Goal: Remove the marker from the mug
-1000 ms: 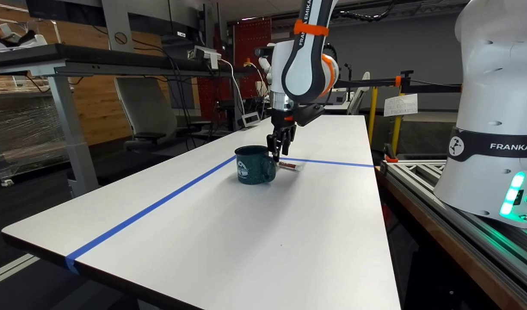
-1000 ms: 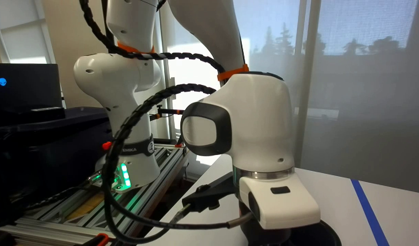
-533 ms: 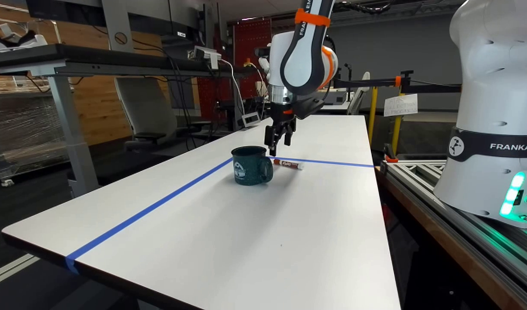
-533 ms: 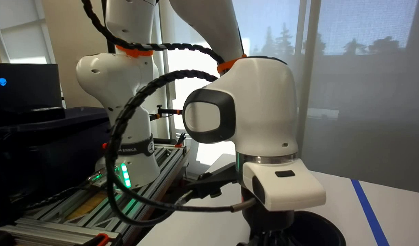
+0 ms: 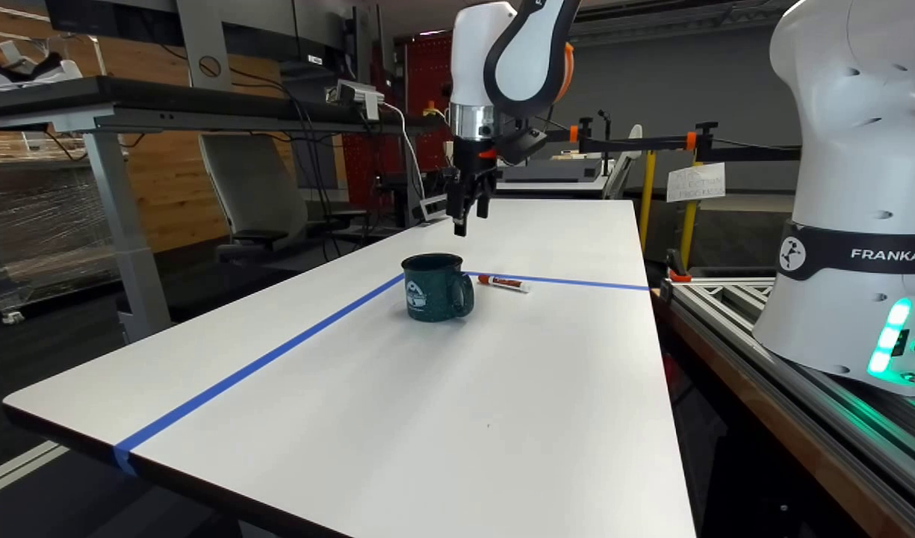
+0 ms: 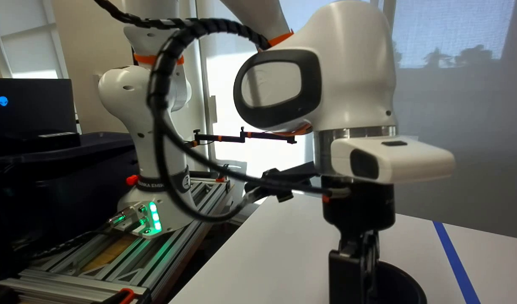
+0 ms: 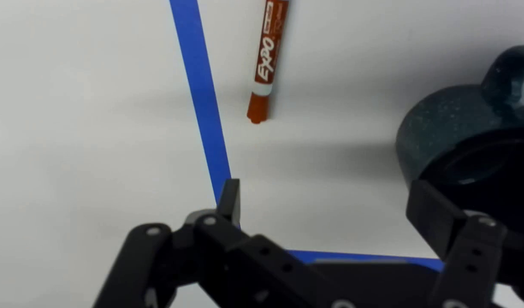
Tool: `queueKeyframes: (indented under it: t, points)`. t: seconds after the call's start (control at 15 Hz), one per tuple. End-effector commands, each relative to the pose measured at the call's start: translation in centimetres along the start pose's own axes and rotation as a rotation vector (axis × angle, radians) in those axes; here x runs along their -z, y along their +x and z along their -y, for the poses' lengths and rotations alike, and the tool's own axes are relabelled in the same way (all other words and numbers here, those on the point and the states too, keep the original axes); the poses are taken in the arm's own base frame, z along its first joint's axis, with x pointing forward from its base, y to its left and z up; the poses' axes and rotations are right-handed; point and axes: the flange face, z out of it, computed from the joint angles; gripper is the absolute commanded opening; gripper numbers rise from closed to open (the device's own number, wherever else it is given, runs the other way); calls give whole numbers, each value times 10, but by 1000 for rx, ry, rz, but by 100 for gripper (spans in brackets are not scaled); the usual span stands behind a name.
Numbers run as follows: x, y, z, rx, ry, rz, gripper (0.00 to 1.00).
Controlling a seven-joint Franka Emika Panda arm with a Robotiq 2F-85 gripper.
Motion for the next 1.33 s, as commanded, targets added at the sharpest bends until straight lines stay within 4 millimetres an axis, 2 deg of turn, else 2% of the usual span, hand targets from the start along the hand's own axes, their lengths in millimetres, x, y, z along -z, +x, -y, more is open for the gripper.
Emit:
queueKeyframes:
  t: [0.0, 0.33, 0.6, 0.73, 0.8, 0.87, 1.27]
  points:
    - [36, 23, 30, 53, -6, -22, 100]
    - [70, 45, 91, 77, 60, -42, 100]
    - [81, 46, 123, -25, 190, 71, 100]
    - [85, 48, 130, -81, 257, 137, 100]
    - [74, 45, 131, -48, 206, 96, 100]
    - [76, 47, 133, -64, 224, 115, 100]
    - [77, 48, 131, -81, 234, 130, 100]
